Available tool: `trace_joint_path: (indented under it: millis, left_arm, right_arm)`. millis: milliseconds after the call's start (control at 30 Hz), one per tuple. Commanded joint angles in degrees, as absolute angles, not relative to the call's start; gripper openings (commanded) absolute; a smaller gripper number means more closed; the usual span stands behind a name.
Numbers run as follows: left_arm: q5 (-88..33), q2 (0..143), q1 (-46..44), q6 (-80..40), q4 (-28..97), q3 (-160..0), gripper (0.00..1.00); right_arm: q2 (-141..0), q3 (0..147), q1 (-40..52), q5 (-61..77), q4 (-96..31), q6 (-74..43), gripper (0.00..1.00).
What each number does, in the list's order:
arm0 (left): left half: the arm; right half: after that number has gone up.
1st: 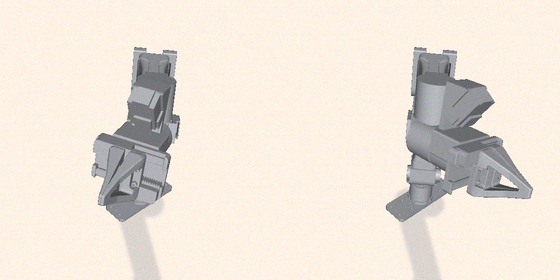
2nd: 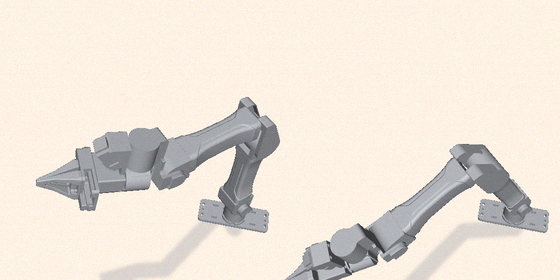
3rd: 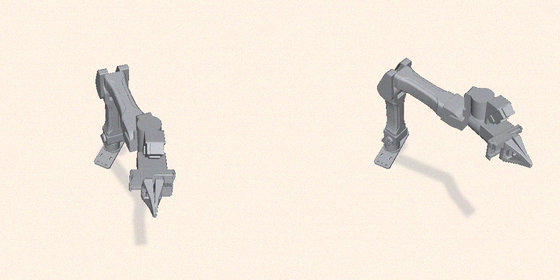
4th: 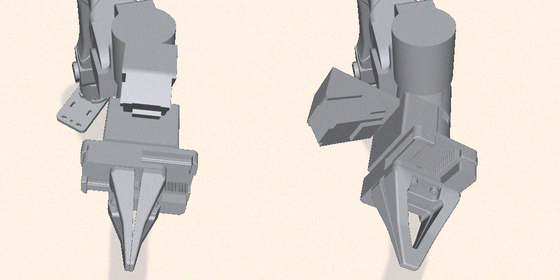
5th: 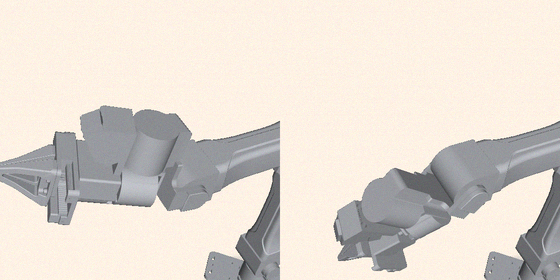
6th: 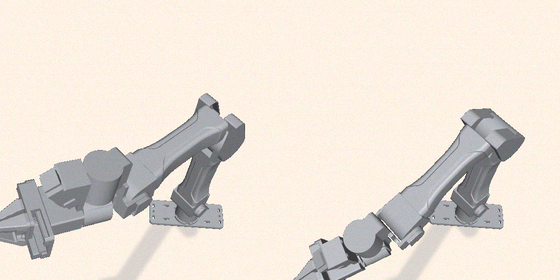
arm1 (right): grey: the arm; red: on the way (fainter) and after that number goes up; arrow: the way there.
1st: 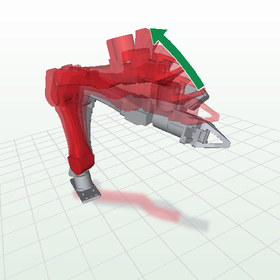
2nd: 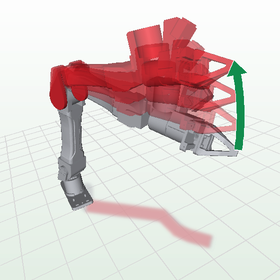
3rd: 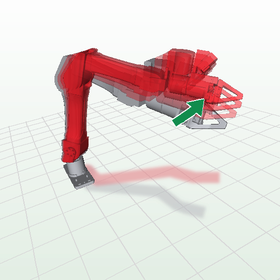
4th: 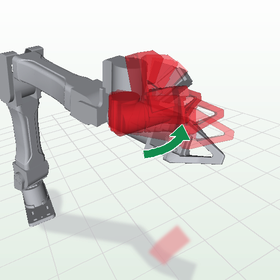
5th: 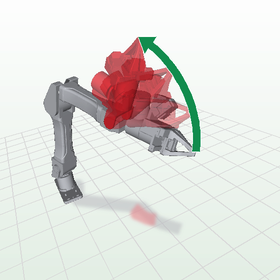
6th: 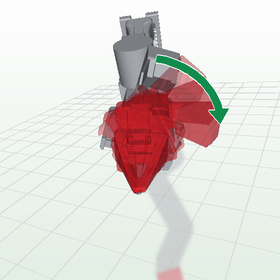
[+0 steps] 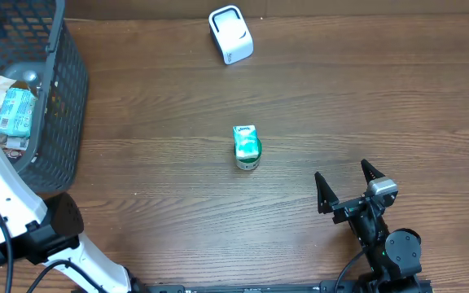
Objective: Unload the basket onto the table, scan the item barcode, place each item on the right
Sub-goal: 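Move the left gripper back into the basket toward the yellow oil bottle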
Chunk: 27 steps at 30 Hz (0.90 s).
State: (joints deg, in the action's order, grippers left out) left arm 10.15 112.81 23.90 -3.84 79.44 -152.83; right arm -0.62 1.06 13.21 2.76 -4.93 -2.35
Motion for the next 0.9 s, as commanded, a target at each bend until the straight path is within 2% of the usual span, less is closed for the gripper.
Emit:
trace_joint_path:
  millis: [0, 267, 600, 867]
  left_arm:
    - [9.9, 116.3, 25.8, -1.6, 79.4, -148.2, 1.00]
    - [-4.1, 125.4, 28.0, 4.4, 79.0, -142.7, 1.00]
    - [-4.1, 134.9, 28.0, 4.3, 79.0, -142.5, 1.00]
    - [-4.1, 138.0, 27.9, 4.3, 78.2, -142.5, 0.79]
  right_arm:
    - [-0.2, 0.5, 13.5, 3.0, -4.7, -2.0, 1.00]
    - [-0.2, 0.5, 13.5, 3.0, -4.7, -2.0, 1.00]
    - [-0.2, 0.5, 13.5, 3.0, -4.6, -2.0, 1.00]
    - [-0.2, 0.5, 13.5, 3.0, -4.7, -2.0, 1.00]
